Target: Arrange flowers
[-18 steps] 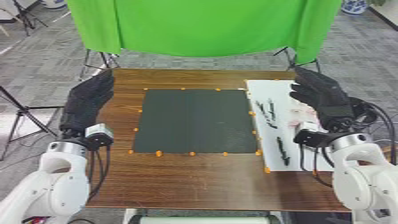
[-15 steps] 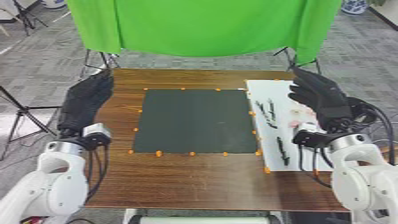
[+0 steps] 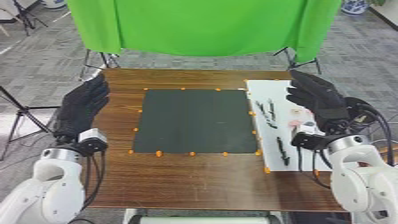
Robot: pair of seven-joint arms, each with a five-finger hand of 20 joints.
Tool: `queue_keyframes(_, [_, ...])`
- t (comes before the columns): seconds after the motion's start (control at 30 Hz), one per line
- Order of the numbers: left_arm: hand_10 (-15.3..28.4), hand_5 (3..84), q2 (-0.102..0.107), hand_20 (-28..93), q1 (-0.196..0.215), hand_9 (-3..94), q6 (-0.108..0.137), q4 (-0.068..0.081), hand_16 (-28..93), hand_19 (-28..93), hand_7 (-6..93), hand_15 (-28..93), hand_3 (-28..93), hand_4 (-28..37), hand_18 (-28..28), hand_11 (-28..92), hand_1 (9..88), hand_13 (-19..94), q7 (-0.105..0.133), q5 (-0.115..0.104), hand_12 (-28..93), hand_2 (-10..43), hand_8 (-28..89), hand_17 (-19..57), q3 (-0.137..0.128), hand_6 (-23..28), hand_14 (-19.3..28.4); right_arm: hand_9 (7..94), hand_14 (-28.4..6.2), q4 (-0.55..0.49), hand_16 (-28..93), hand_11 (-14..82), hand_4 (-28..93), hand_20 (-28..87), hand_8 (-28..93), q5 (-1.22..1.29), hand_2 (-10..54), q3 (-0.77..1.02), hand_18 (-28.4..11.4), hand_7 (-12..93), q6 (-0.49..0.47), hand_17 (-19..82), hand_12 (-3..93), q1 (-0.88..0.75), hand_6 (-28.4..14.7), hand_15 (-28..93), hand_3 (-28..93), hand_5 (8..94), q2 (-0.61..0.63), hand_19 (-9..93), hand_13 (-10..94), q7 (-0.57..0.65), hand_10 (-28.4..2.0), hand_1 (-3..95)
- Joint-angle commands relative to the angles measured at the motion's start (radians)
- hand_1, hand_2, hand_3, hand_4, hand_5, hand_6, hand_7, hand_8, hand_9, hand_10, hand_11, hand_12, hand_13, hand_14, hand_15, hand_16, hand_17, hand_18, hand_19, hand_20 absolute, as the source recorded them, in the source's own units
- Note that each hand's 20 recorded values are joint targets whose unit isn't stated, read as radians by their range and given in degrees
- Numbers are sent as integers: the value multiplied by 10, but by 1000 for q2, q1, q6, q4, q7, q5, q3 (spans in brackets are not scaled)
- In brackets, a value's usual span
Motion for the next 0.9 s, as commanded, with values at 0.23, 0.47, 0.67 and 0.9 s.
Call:
queue_keyframes(0.23, [146,436,3,25,103,347,50,-42,-124,380,68,257,684,-283,126,155,297,214,38,-45,59,128,-79,-52,-82,80,125,414,-160,-58,200,66,-237,204,-123,-457,-45,-116,-185,176,245,173,141,-24,-26,114,793,432,106,290,364,194,-158,166])
queue_keyframes(0.47, [155,437,11,27,162,346,90,-63,-112,386,75,272,682,-283,130,161,297,222,54,-55,62,131,-77,-54,-124,83,144,490,-165,-119,179,99,-235,212,-134,-775,-95,-142,-198,188,138,198,140,-47,-32,199,775,504,174,393,420,445,-168,182])
queue_keyframes(0.67, [160,441,15,26,205,347,117,-77,-110,387,82,275,685,-283,130,164,293,224,82,-87,64,134,-77,-54,-165,88,148,519,-177,-139,160,122,-235,202,-127,-973,-95,-208,-205,176,28,209,146,-39,-46,270,755,514,238,463,448,591,-188,207])
queue_keyframes(0.9, [163,450,15,27,240,351,138,-86,-104,392,96,286,679,-283,131,176,280,230,101,-120,72,149,-76,-53,-175,96,155,558,-178,-128,202,312,-277,261,-106,-1093,-95,-175,-219,208,-93,243,256,-107,-65,480,671,565,273,663,475,581,-197,185])
